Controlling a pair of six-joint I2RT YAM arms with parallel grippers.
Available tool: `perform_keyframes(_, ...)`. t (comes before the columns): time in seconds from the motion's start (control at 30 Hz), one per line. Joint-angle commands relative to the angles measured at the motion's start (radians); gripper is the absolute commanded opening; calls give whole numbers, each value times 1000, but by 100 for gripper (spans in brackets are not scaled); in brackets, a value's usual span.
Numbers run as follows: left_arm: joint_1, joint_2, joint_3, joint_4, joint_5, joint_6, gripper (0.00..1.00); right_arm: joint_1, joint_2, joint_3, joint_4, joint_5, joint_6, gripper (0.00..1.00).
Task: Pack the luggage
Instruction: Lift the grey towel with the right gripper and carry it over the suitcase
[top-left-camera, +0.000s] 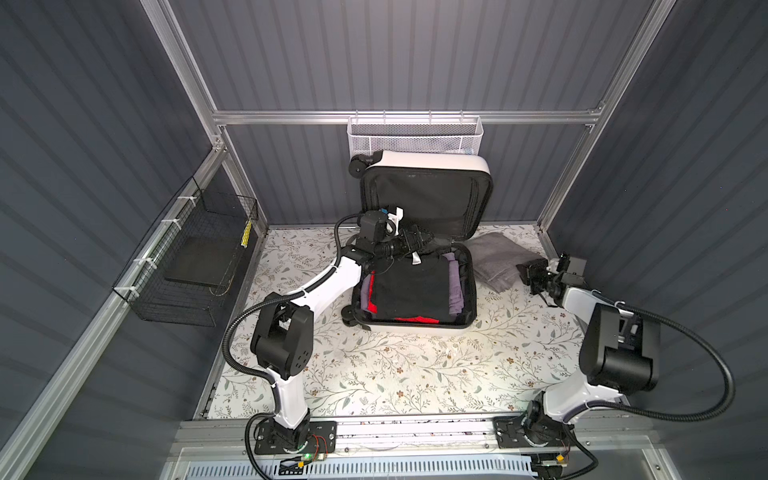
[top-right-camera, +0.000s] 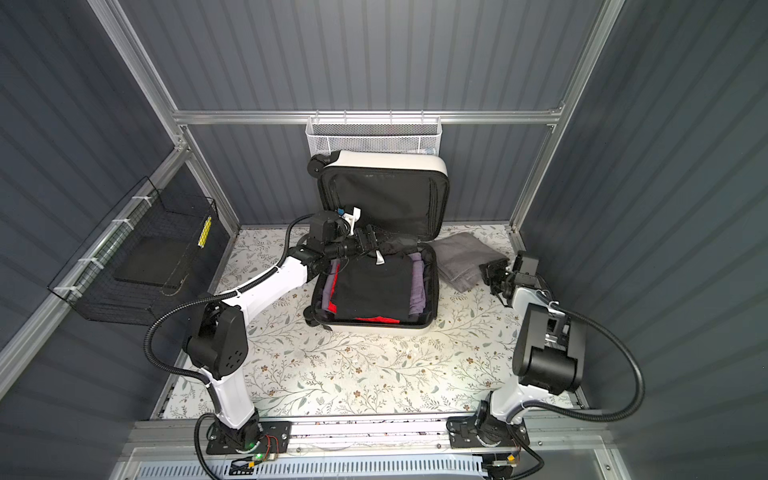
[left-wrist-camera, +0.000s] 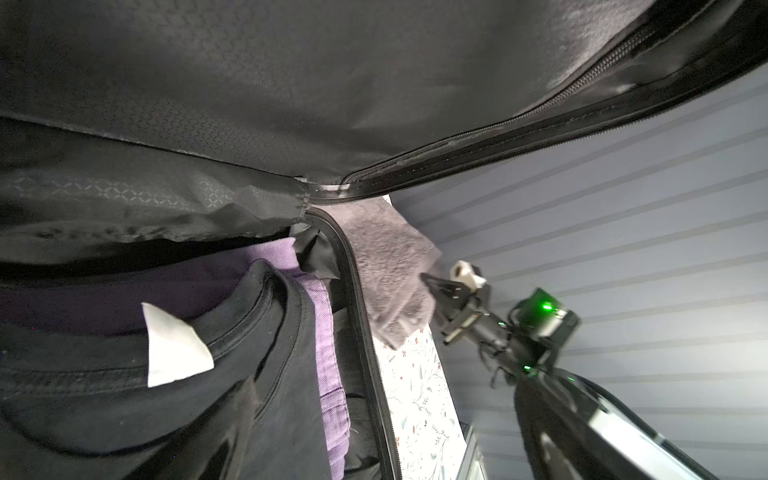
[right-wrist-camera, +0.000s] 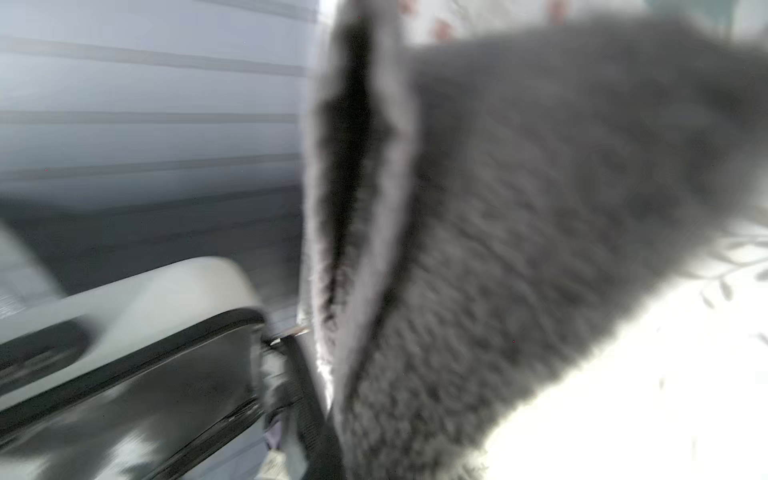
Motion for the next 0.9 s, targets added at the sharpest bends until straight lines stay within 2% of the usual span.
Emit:
perform_keyframes(0.0,16,-31,51,-38,-5,31,100,-11,-98,53,-110,12,-66,0)
perform_keyframes(0.17,55,-38,57,-52,24,29,100,-13,-226,125,-250,1,-141,0)
perform_keyframes(0.37,75,-43,62,-75,57,34,100,-13,-319,218,-340,-79,-174,0)
perform_keyframes(0.7,75,-34,44,-34,132,-16,100,14,-400,371,-352,-260,-123,0)
perform_keyframes(0.87,77,-7,44,44,181,-94,100,58,-422,434,-288,-335,-59,0)
